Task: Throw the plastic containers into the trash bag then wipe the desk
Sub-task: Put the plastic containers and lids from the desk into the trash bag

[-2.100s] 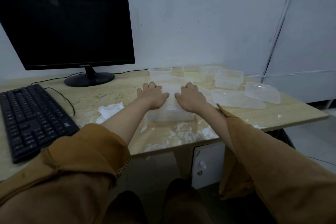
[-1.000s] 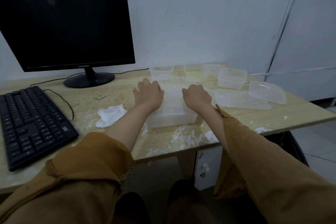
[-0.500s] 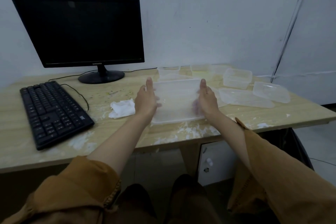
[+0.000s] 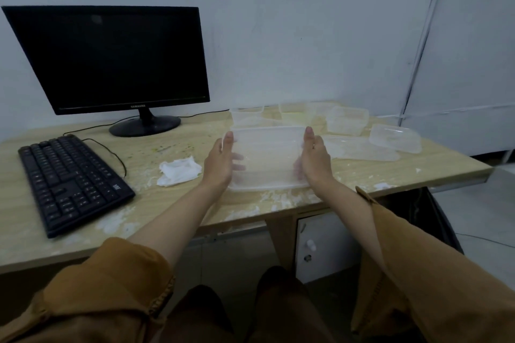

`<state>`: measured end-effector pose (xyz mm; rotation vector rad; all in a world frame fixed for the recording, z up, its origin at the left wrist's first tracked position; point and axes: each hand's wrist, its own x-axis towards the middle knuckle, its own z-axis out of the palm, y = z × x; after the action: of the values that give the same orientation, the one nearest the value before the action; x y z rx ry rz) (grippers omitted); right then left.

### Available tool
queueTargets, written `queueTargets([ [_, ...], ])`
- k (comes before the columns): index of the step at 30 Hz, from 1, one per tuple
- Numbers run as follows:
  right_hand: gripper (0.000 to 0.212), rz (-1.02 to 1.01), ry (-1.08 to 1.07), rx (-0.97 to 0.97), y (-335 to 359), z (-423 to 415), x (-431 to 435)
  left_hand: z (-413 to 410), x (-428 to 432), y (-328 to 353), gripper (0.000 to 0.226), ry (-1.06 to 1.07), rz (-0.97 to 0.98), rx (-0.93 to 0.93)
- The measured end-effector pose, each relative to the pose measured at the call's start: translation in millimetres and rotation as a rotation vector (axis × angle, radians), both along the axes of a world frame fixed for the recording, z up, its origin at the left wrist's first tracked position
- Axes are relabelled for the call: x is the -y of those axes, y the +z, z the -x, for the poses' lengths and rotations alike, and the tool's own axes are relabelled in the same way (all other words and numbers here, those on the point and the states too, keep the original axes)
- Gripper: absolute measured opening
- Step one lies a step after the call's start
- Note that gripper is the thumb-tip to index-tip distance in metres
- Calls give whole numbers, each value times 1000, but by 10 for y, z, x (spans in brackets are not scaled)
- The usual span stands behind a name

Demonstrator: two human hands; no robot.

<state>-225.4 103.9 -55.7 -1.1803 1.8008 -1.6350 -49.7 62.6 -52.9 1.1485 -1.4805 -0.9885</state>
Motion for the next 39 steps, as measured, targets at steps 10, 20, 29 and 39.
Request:
queueTargets([
  [10, 58, 8, -211, -20, 101, 947, -636, 934, -349, 115, 57, -277, 5, 13],
  [20, 57, -52, -401, -43, 204, 2192, -1764, 2185, -950, -22, 37, -591, 81, 107],
  [29, 45, -281, -354, 131, -144, 2947, -2555, 2836, -1262, -564, 45, -916, 68, 831],
  [39, 40, -474, -449, -7, -846, 2924, -2425, 2793, -1433, -1149, 48, -863, 1025, 2273],
])
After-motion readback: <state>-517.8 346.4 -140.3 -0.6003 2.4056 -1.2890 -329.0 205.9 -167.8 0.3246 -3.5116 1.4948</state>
